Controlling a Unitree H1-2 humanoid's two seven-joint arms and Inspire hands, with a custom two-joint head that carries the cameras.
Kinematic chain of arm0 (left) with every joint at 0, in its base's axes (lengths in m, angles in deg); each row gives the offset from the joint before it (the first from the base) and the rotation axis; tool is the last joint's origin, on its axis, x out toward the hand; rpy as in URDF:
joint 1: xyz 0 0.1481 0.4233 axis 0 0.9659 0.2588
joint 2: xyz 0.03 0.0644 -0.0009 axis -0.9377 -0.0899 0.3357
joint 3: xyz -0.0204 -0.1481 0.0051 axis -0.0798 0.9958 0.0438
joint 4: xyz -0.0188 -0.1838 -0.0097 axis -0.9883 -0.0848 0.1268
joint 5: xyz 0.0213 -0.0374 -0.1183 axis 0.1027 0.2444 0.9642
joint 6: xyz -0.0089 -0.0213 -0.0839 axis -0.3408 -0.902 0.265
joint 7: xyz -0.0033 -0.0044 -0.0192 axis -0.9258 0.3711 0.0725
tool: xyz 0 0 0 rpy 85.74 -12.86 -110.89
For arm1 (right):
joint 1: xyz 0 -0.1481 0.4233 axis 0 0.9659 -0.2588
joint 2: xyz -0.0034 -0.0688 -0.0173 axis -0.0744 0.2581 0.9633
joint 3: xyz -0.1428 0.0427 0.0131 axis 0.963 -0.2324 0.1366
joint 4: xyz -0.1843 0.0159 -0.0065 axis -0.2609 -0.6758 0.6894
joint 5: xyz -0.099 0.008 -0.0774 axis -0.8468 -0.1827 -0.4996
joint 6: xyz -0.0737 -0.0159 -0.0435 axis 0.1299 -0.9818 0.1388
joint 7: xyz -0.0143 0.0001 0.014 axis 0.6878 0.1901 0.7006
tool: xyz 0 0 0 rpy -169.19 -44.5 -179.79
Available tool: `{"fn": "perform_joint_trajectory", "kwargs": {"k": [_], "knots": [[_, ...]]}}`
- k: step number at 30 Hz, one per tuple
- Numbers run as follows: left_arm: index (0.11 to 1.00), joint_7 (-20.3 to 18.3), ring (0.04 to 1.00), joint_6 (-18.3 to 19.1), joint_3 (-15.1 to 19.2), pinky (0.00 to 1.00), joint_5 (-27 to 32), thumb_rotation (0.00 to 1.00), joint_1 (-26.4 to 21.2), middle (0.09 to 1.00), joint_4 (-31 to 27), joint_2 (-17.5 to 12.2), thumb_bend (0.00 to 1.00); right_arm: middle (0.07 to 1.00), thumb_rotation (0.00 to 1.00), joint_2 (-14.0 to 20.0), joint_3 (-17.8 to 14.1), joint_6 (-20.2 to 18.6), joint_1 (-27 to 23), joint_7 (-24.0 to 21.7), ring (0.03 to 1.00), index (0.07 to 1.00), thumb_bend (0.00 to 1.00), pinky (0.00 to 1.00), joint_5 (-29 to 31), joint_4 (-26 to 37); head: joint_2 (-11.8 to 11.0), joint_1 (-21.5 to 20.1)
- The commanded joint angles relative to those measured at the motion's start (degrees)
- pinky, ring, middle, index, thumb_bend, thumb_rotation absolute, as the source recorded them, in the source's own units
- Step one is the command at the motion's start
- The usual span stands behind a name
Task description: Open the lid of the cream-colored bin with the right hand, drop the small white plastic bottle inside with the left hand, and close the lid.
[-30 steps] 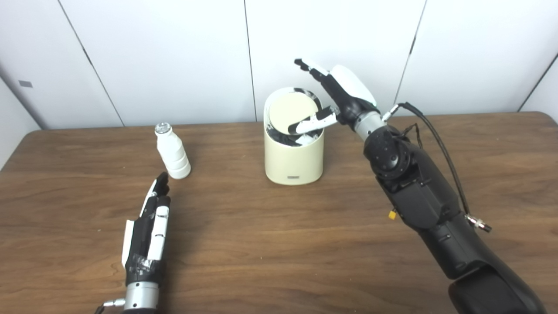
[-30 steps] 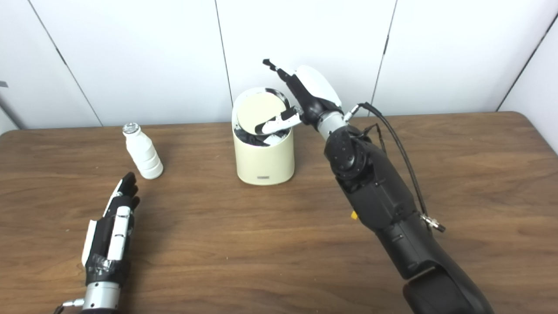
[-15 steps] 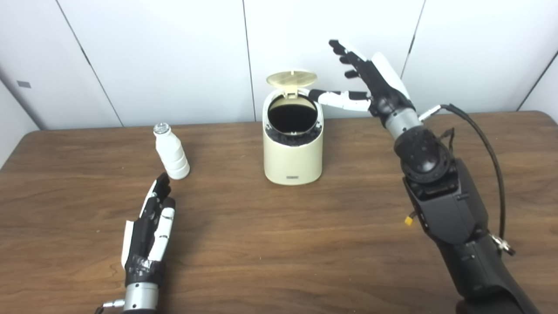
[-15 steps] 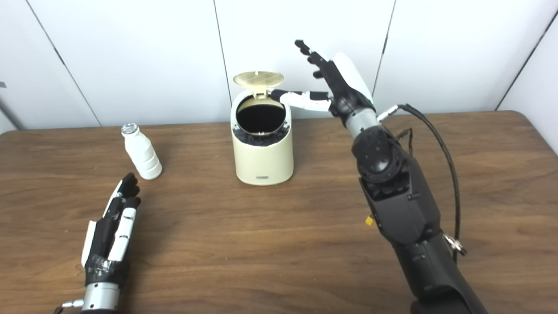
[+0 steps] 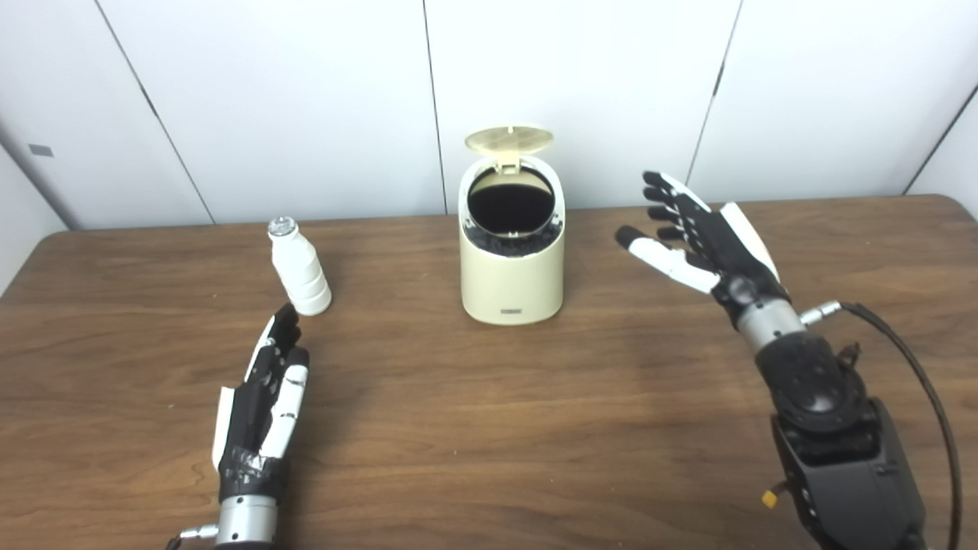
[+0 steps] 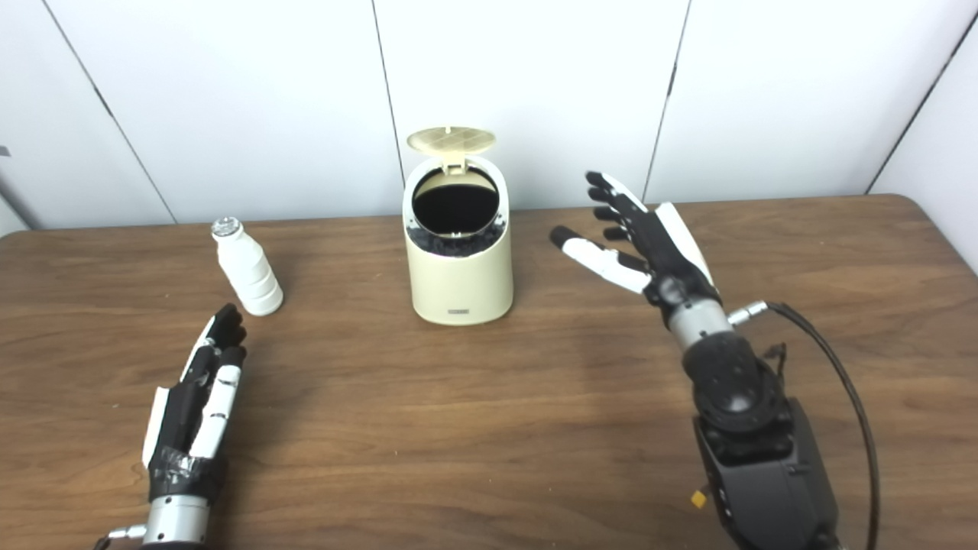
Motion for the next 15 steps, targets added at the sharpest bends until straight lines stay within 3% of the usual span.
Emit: {"fn": "perform_joint_trajectory", "kwargs": {"k": [1,3,5,8,11,15], "knots": [[0.957,-0.2,0.971,-0.7,-0.3,0.99,0.6,0.66,0.8,0.961,1.5,0.3,0.38,0.939,0.73,-1.2,-2.7,3.9,0.9,0.5,0.894,0.930,0.53,0.83,5.8,1.4,0.0,0.0],[0.958,-0.2,0.971,-0.6,-0.4,0.98,0.5,0.66,0.7,0.963,1.4,0.2,0.37,0.972,0.76,-2.7,-4.8,4.5,2.5,0.3,0.944,0.953,0.55,0.94,10.7,1.0,0.1,0.0],[0.960,-0.2,0.974,-0.3,-0.3,1.00,0.3,0.66,0.7,0.965,1.4,0.0,0.37,0.989,0.82,-3.9,-6.6,5.4,4.1,0.5,0.975,0.970,0.62,0.99,14.3,-0.3,0.1,0.0],[0.957,0.1,0.969,0.1,-0.4,0.99,-0.2,0.64,0.7,0.960,1.2,-0.2,0.39,0.999,0.89,-5.6,-8.9,8.2,6.5,0.1,0.997,0.986,0.71,1.00,19.8,-1.9,0.2,0.0],[0.955,0.2,0.973,0.5,-0.4,0.99,-0.5,0.65,0.7,0.961,1.1,-0.3,0.39,1.000,0.98,-6.7,-9.5,12.2,8.5,-0.2,1.000,0.999,0.71,1.00,22.8,-3.6,0.2,0.1],[0.956,0.2,0.979,1.0,-0.3,1.00,-0.1,0.63,0.6,0.963,0.9,-0.3,0.39,1.000,1.00,-7.8,-9.2,15.5,10.1,0.1,1.000,1.000,0.73,1.00,25.0,-5.3,0.2,0.5]]}}
